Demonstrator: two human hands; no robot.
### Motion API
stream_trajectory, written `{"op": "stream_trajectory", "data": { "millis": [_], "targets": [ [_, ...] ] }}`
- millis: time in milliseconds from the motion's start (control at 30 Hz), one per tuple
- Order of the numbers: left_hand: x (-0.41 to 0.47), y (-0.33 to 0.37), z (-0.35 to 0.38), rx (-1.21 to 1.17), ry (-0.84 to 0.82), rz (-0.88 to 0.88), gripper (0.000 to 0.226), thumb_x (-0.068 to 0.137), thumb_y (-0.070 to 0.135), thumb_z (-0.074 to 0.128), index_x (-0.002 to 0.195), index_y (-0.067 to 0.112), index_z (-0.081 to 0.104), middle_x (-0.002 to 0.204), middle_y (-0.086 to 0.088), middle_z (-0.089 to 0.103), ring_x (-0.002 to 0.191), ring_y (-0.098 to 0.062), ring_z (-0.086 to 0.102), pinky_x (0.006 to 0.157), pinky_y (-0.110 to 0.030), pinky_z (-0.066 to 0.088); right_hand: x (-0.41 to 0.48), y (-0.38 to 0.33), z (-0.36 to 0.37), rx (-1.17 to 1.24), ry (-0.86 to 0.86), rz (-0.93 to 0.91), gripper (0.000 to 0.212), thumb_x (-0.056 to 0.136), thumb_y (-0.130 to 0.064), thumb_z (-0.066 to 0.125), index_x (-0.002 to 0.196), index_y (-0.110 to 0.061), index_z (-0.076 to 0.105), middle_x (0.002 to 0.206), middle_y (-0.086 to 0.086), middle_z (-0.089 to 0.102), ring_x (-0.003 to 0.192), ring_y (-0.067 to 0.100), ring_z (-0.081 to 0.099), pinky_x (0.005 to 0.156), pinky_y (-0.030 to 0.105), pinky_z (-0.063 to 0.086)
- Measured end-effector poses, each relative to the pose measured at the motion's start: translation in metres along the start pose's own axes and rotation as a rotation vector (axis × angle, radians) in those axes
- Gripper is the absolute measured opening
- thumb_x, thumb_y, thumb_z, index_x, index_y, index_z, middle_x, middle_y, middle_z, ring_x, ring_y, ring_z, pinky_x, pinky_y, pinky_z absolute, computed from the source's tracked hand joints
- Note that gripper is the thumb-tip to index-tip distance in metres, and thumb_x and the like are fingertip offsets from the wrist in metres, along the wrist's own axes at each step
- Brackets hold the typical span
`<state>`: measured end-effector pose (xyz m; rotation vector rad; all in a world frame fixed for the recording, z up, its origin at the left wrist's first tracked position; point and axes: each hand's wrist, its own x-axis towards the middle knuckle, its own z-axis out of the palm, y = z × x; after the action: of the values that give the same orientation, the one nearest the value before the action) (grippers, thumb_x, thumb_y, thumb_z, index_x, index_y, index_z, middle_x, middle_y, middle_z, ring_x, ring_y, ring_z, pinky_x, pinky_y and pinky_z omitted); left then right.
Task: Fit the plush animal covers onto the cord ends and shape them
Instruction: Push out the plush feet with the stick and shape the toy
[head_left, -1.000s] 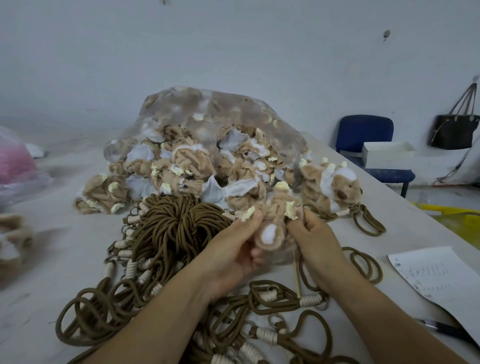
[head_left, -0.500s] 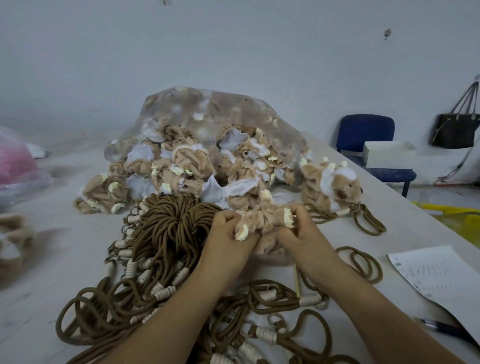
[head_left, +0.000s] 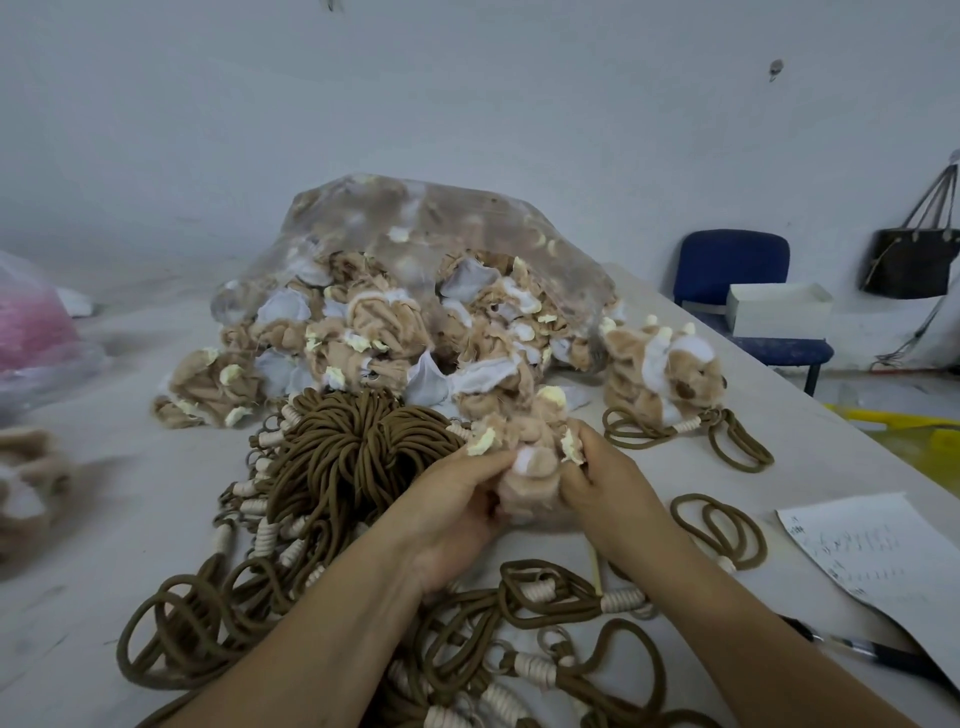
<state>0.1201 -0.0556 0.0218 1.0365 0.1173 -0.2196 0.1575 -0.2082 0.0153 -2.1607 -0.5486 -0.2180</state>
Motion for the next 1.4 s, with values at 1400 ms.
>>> {"op": "stream_trajectory", "data": {
  "millis": [1400],
  "targets": [
    [0.005,-0.008,-0.003,-0.018,-0.036,0.232,0.026,0.082,0.017,0.063,0.104,0.006,0.071,0.105,-0.017,0.072,0.095,-0.024,0.069,0.083,-0.032,0.058,-0.008,0.0,-0.005,0.047,-0.005,0.135,0.032,0.096,-0.02,0.042,0.064,-0.017,0.047,0.067,-0.003,0.055,0.065,0.015,0.048,0.058,0.028,0.035]
  ]
}}
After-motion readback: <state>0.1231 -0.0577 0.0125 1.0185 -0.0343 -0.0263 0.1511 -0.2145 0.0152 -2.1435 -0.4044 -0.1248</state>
